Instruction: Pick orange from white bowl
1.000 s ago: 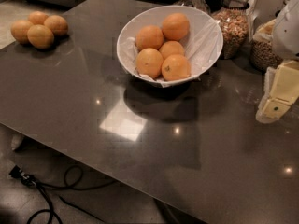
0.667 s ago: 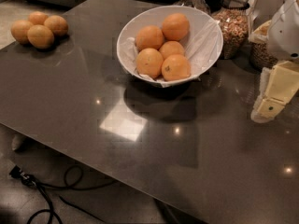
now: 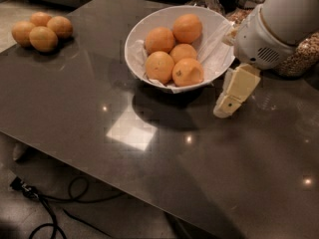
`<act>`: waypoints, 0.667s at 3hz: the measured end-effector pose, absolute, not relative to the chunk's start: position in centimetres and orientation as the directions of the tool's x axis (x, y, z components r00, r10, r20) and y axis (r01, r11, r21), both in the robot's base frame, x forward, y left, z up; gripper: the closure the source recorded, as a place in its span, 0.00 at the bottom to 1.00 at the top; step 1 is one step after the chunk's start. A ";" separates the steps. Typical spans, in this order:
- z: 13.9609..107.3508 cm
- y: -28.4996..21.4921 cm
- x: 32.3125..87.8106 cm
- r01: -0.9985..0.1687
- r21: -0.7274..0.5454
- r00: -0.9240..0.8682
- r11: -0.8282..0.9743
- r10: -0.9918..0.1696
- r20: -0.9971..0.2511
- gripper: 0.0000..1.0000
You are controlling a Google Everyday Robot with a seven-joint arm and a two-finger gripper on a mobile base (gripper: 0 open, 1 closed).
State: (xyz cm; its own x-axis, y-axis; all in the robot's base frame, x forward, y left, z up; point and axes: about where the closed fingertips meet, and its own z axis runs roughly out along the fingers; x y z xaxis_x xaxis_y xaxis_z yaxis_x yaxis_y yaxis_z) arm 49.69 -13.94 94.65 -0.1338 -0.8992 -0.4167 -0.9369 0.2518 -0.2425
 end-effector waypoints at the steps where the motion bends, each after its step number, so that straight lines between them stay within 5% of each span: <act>1: 95.5 -11.3 51.3 -0.934 -0.246 -0.113 0.259 -0.867 -0.485 0.00; 2: 95.8 -10.7 51.6 -0.933 -0.248 -0.108 0.261 -0.859 -0.500 0.00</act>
Offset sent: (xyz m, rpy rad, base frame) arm 0.0143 0.0237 0.0076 0.0662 -0.0218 0.0102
